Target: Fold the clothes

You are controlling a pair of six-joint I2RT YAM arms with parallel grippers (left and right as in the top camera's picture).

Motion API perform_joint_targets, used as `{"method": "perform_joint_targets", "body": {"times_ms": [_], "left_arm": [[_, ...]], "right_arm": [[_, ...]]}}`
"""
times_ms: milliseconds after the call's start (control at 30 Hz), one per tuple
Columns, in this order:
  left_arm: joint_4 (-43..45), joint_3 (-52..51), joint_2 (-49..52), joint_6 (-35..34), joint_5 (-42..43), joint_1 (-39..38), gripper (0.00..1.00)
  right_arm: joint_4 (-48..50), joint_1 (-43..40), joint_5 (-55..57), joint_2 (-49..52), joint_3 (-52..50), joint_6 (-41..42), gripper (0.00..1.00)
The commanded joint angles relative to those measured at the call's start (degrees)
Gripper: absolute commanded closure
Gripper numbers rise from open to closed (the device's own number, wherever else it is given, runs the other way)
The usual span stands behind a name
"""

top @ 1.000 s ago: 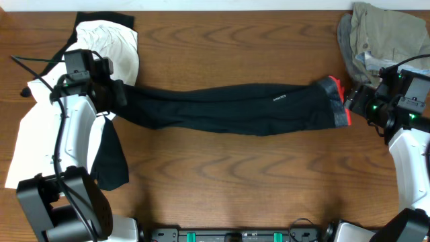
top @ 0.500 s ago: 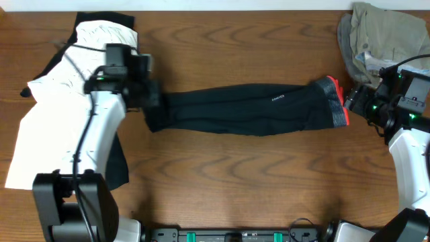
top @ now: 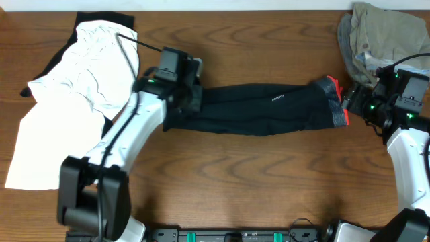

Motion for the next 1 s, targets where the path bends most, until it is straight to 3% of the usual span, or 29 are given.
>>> {"method": "perform_joint_targets", "body": {"times_ms": [0, 433, 967], "left_arm": [[1.57, 1.16, 2.49, -3.13, 0.31, -2.75, 0.90], [9.16, 1.16, 6.47, -6.32, 0.26, -10.03, 0.90], [13.00, 1.16, 6.51, -7.43, -0.13, -10.47, 0.90]], "right_arm": [[0.11, 0.59, -0.24, -0.13, -0.24, -0.42, 0.25], [0.13, 0.59, -0.24, -0.11, -0.26, -0.44, 0.25], [0.15, 0.59, -0.24, 0.39, -0.26, -0.44, 0.25]]}}
